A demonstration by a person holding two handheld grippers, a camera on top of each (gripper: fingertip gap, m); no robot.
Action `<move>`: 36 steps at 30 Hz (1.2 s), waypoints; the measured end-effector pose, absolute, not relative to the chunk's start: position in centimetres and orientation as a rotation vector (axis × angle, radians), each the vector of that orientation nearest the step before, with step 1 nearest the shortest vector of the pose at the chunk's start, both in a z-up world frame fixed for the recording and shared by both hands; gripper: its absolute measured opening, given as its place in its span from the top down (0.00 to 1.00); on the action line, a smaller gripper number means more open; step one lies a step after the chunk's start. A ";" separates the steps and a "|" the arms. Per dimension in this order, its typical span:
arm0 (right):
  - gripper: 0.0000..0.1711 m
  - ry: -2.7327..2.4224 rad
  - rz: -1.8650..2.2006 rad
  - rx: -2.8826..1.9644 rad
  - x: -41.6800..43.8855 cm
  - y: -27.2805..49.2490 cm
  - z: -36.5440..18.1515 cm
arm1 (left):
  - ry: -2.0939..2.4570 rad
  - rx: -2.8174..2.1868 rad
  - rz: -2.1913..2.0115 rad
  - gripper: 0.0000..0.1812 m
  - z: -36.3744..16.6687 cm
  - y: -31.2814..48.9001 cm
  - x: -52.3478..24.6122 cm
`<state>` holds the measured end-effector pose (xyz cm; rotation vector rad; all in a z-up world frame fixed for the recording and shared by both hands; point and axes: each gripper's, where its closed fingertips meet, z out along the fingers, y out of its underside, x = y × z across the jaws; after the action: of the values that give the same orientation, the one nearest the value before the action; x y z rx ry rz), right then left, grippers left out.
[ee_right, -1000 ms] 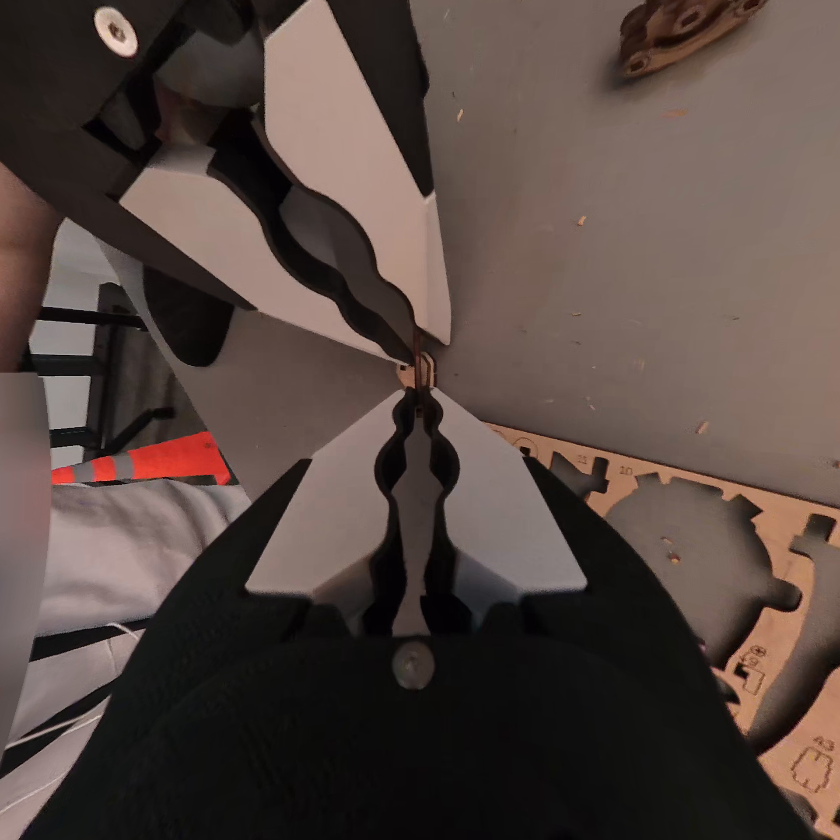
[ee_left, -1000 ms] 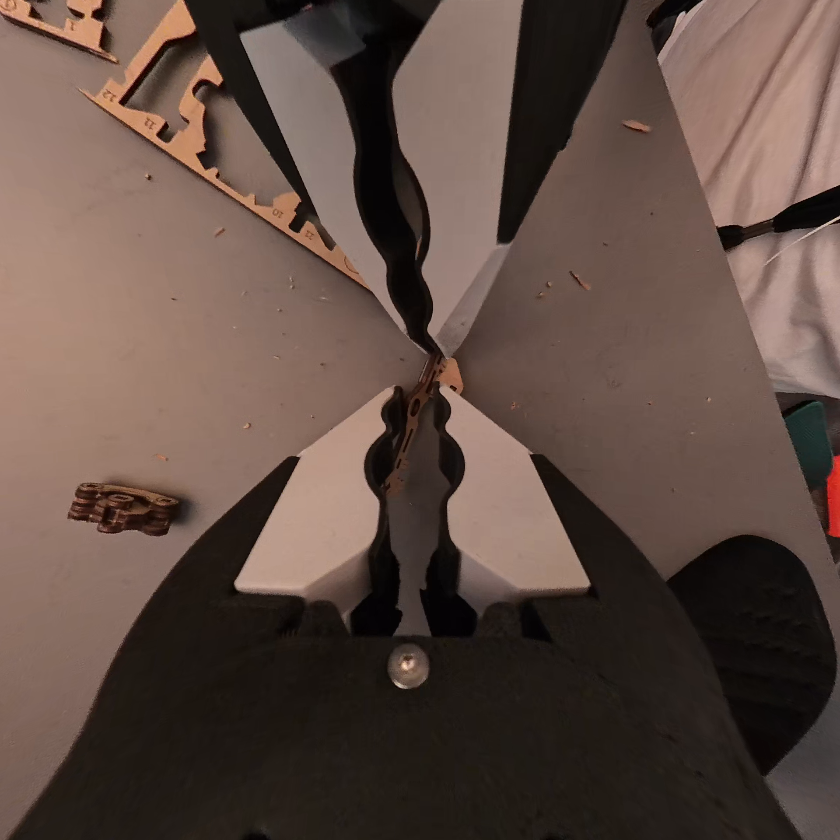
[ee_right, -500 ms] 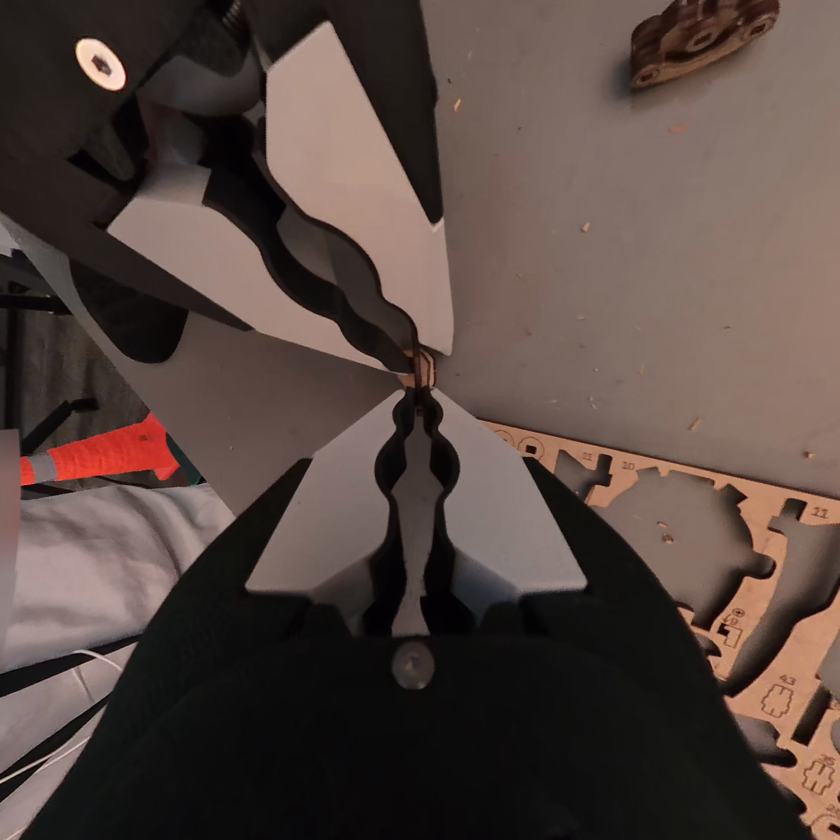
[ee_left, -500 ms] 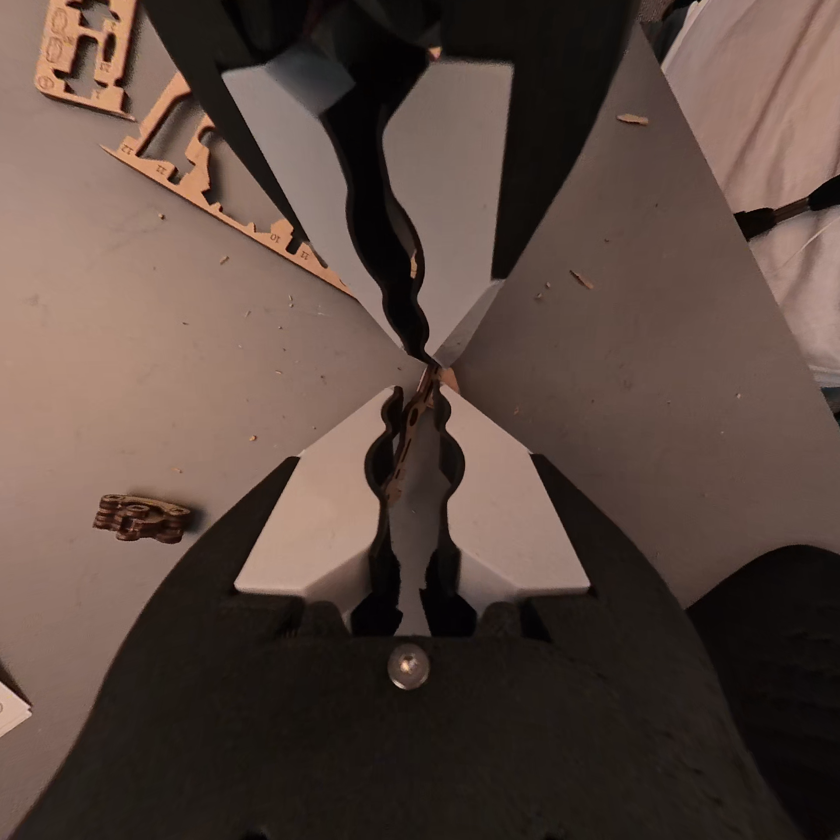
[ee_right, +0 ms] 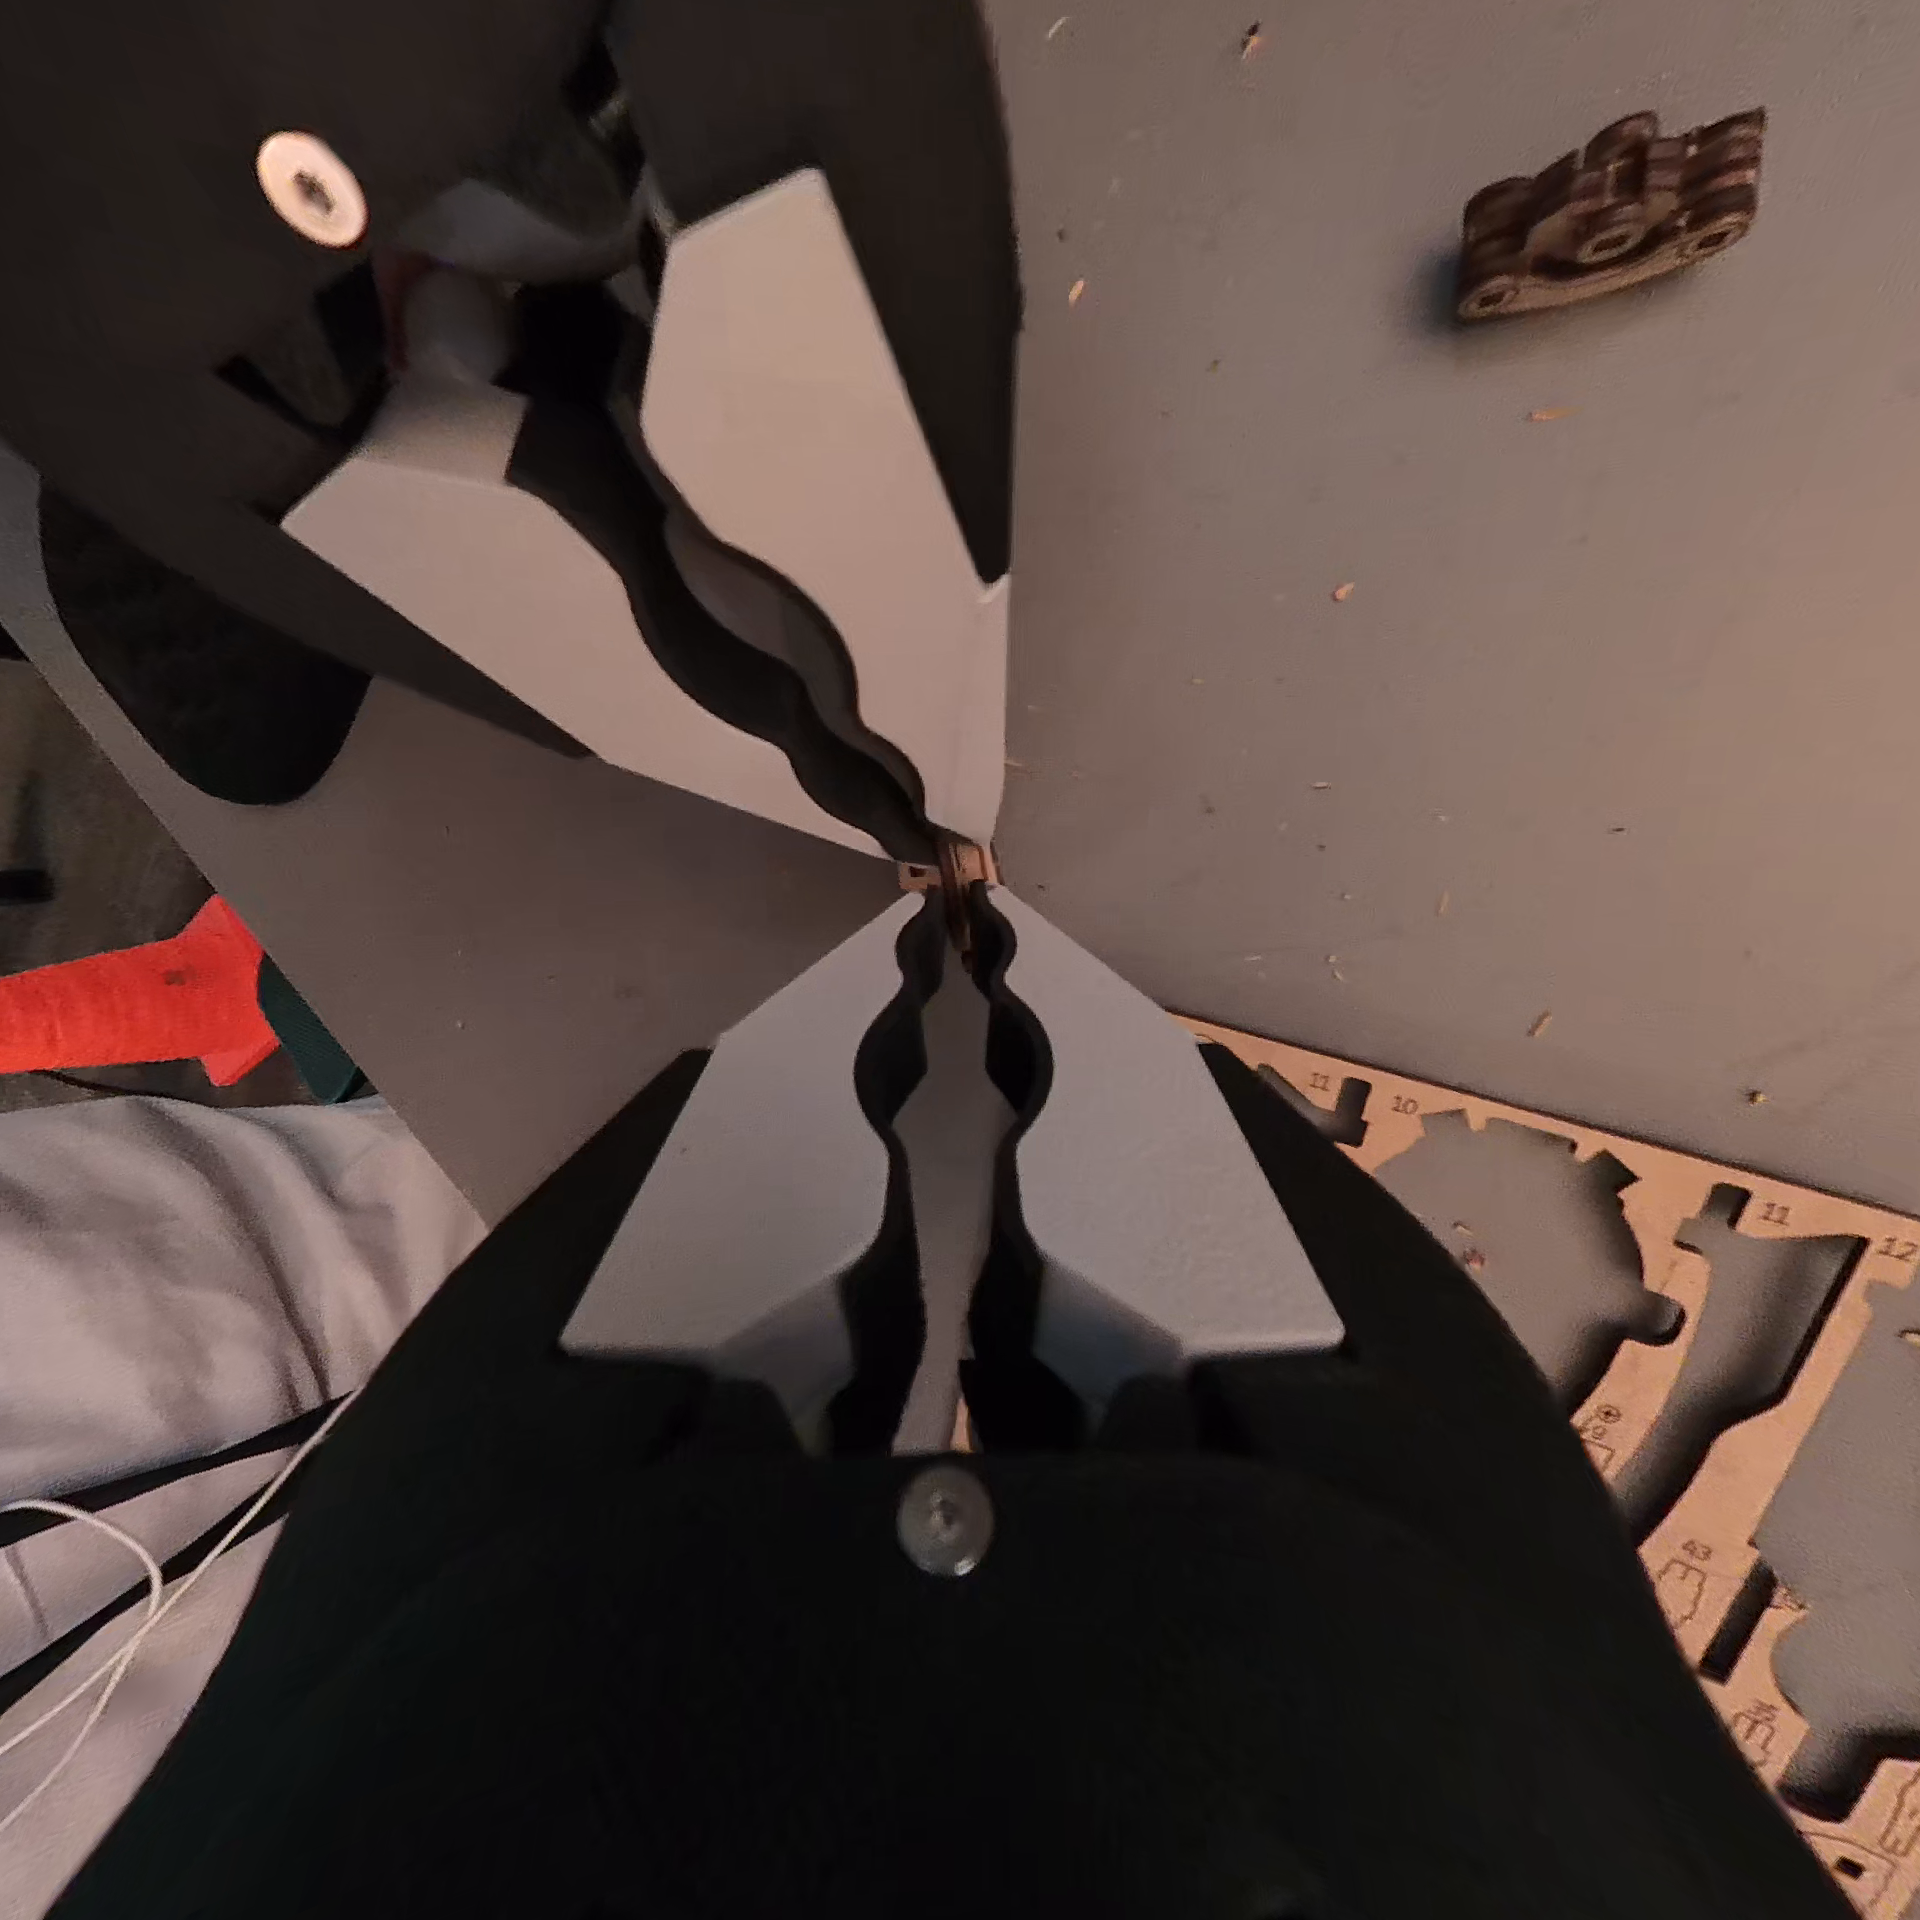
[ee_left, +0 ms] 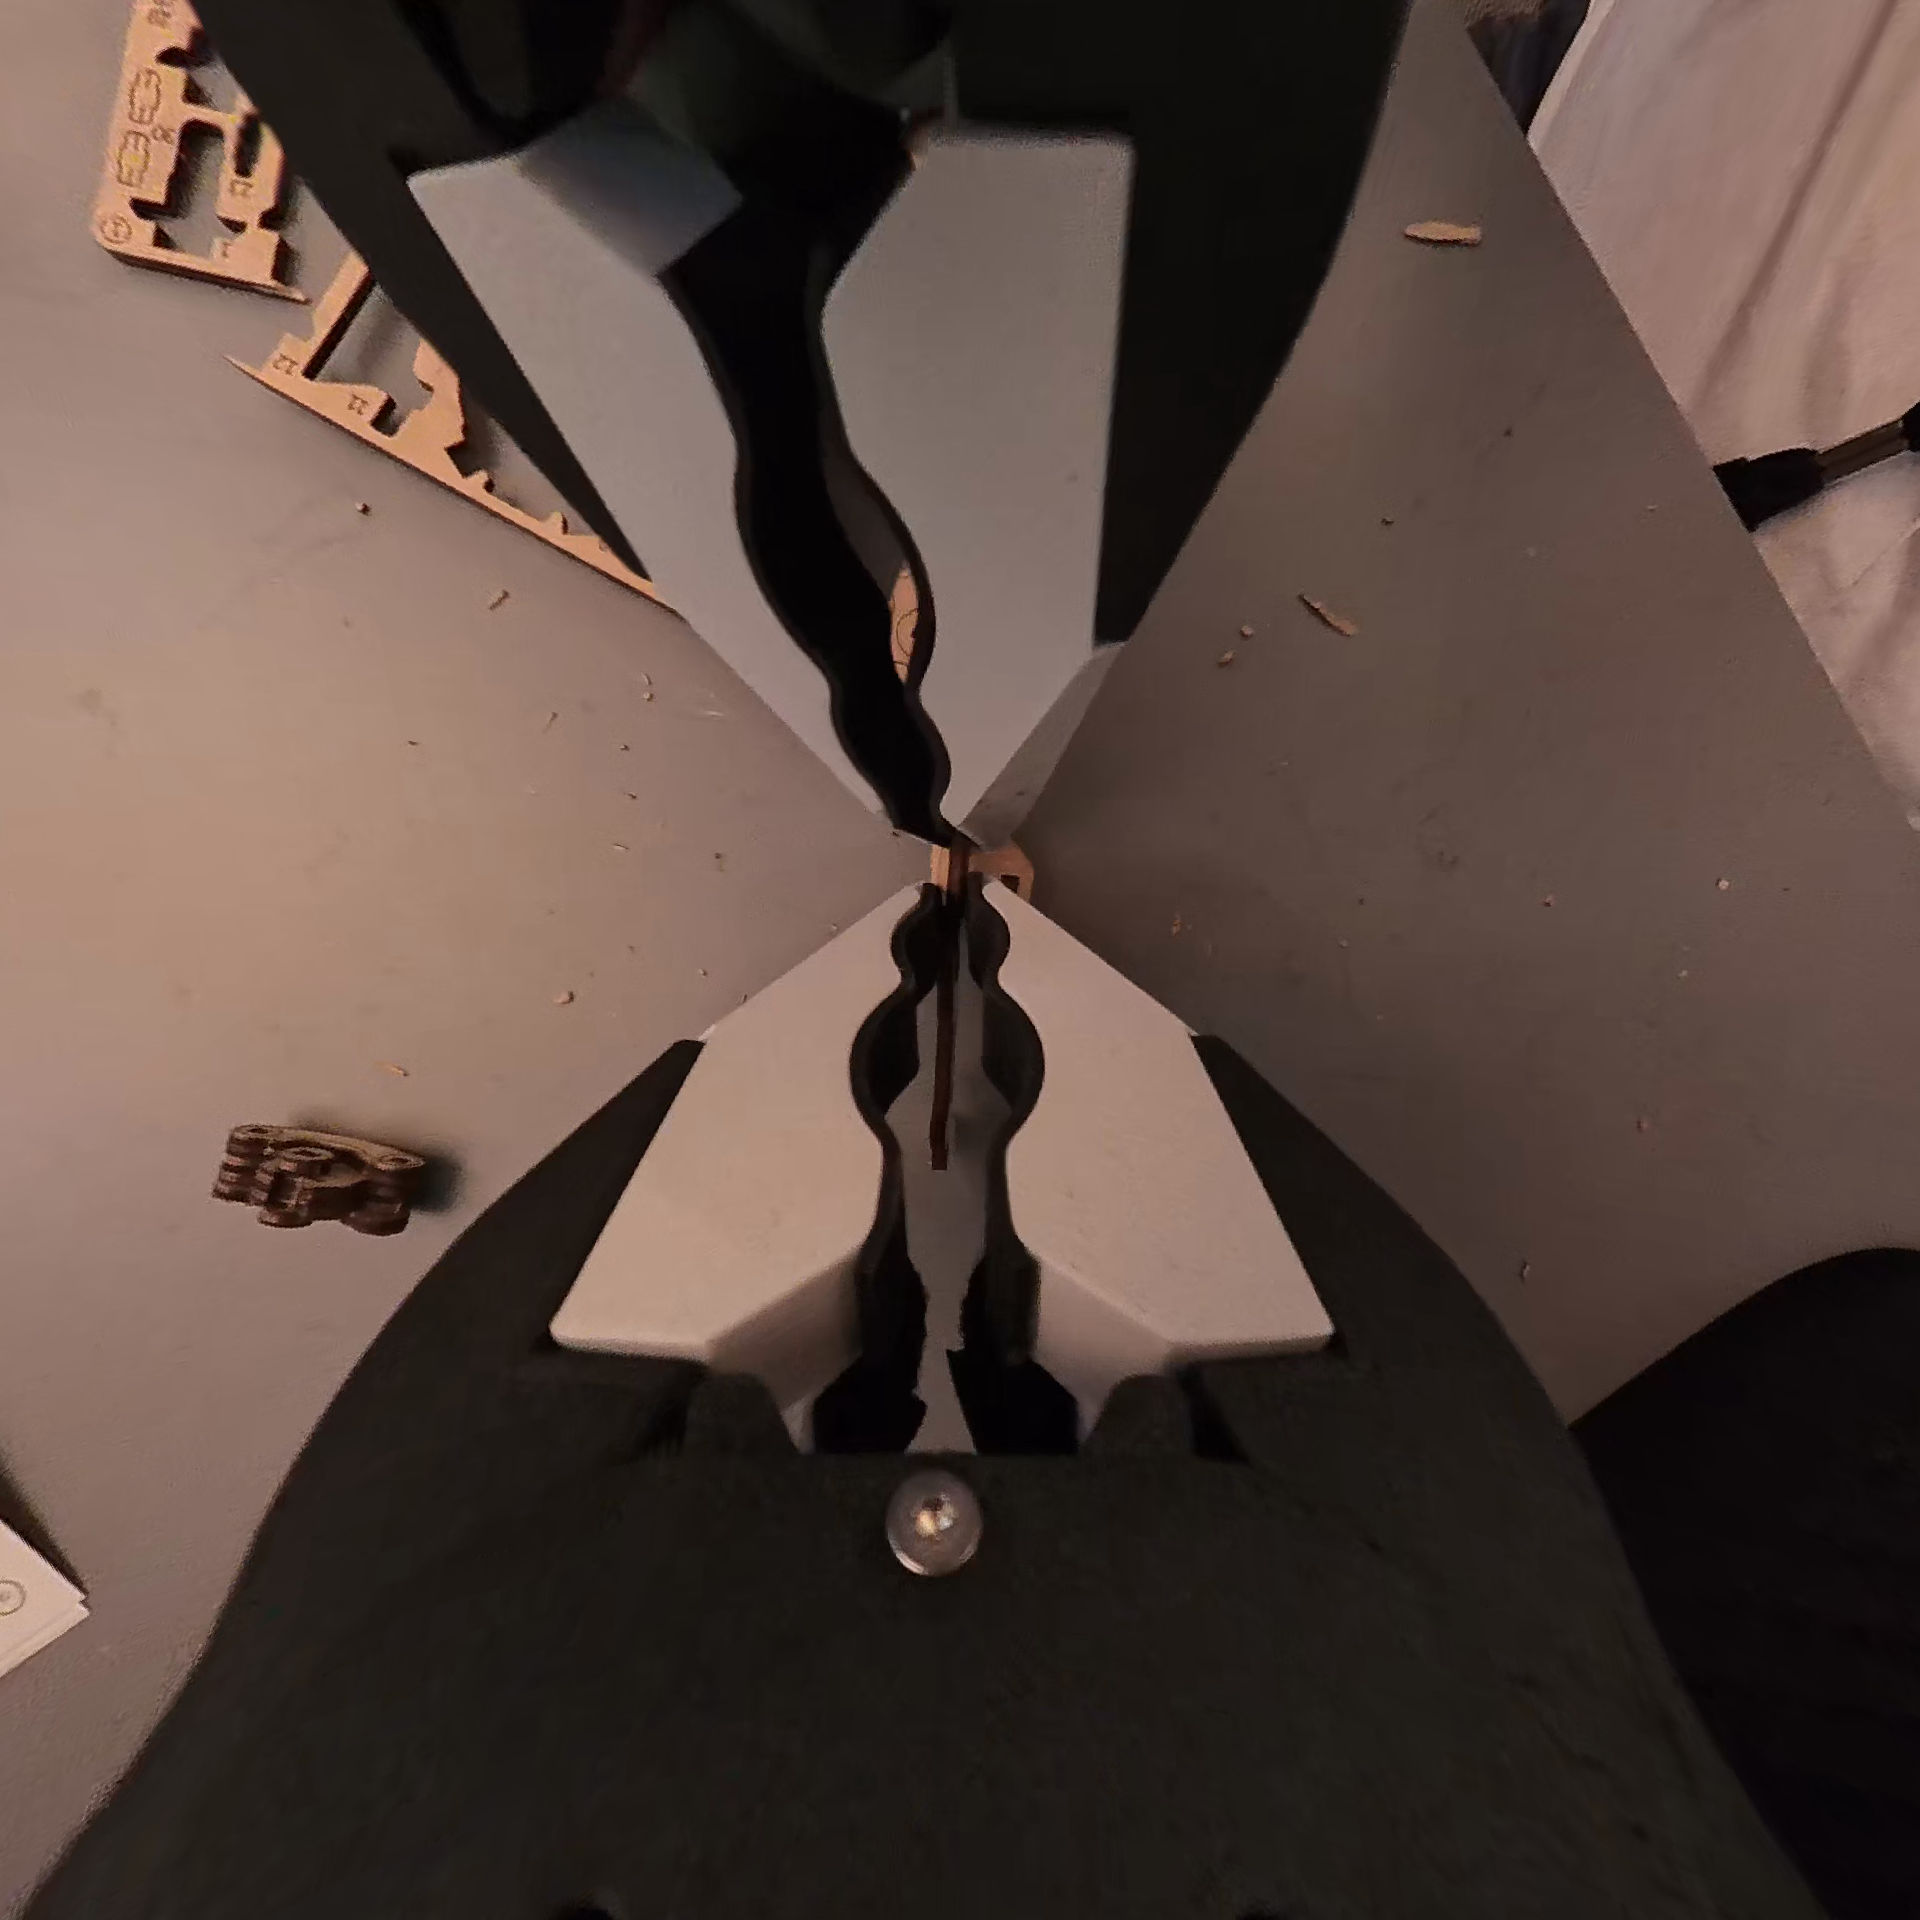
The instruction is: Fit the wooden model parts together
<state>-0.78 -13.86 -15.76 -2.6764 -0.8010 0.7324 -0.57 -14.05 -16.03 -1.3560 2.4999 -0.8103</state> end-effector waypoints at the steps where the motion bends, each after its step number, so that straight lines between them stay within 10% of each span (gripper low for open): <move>1: 0.99 -0.812 0.730 -2.672 -0.8 -13.9 -15.8 | 2.497 -1.367 -0.816 0.98 -16.0 -14.0 -0.5; 36: 0.98 -1.060 0.609 -2.556 -0.1 -14.2 -15.4 | 2.516 -1.294 -0.707 1.00 -16.1 -14.2 -0.6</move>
<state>-0.12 -14.22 -15.45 -2.5561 -1.0601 0.6086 -0.57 -14.18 -16.08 -1.2944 2.5160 -0.7066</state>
